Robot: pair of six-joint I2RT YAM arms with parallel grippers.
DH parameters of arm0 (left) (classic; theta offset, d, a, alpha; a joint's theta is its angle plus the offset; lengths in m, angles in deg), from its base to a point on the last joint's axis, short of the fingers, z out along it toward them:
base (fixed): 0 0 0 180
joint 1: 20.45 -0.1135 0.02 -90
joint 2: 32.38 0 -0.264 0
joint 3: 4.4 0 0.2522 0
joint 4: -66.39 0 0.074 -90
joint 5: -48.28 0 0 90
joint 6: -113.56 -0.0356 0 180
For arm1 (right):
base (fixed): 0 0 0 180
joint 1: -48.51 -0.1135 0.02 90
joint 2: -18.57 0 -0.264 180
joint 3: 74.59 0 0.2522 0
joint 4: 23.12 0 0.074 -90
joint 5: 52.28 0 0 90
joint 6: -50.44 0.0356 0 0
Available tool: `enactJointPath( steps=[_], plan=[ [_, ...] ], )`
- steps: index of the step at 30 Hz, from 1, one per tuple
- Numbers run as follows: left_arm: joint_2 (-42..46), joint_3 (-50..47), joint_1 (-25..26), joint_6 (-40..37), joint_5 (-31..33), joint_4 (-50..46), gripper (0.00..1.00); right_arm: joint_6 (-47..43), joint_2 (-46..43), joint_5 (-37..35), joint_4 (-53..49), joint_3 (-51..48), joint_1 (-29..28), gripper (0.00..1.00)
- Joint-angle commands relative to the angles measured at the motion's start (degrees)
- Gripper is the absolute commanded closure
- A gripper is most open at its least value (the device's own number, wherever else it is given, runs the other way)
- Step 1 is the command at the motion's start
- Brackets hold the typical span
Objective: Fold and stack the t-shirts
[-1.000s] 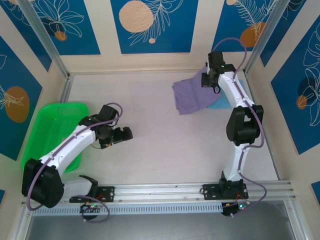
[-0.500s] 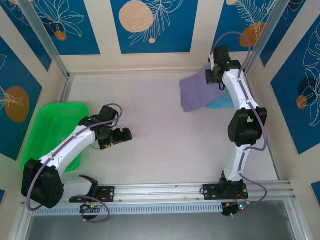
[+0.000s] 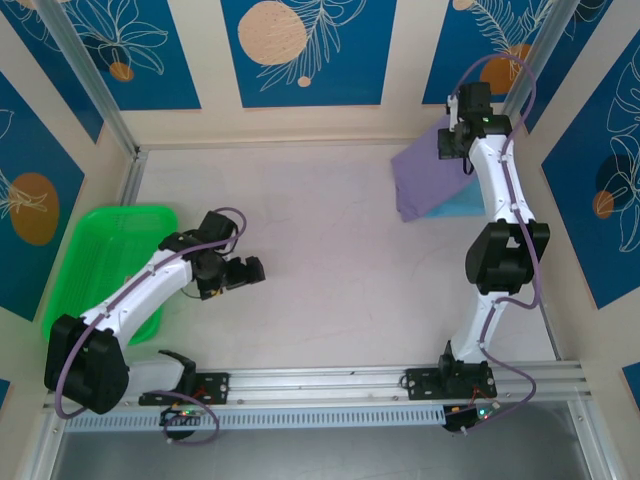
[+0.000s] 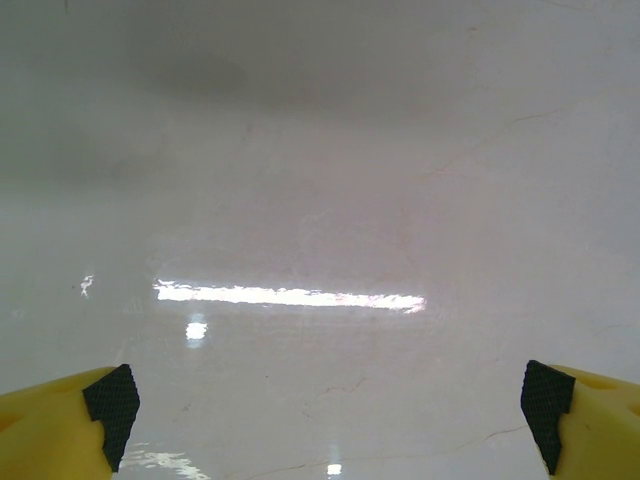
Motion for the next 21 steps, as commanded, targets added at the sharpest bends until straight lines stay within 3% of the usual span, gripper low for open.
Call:
enactJointPath(
  steps=[1, 12, 20, 21],
  plan=[
    [-0.9, 0.0, 0.23, -1.19, 0.44, -1.96, 0.0, 0.35, -3.63, 1.62, 0.46, 2.82, 0.91, 1.0],
    [-2.2, 0.79, 0.16, -1.85, 0.87, -2.69, 0.0, 0.99, -1.53, 2.87, 2.74, 2.05, 5.27, 1.0],
    [-3.4, 2.1, 0.2, -2.27, 1.71, -5.02, 0.0, 1.72, 6.93, 3.42, 4.84, 6.17, 8.95, 1.0],
    [-3.51, 2.26, 0.2, -2.37, 1.87, -5.48, 0.0, 1.9, 8.98, 3.44, 4.97, 7.6, 9.55, 0.97]
  ],
)
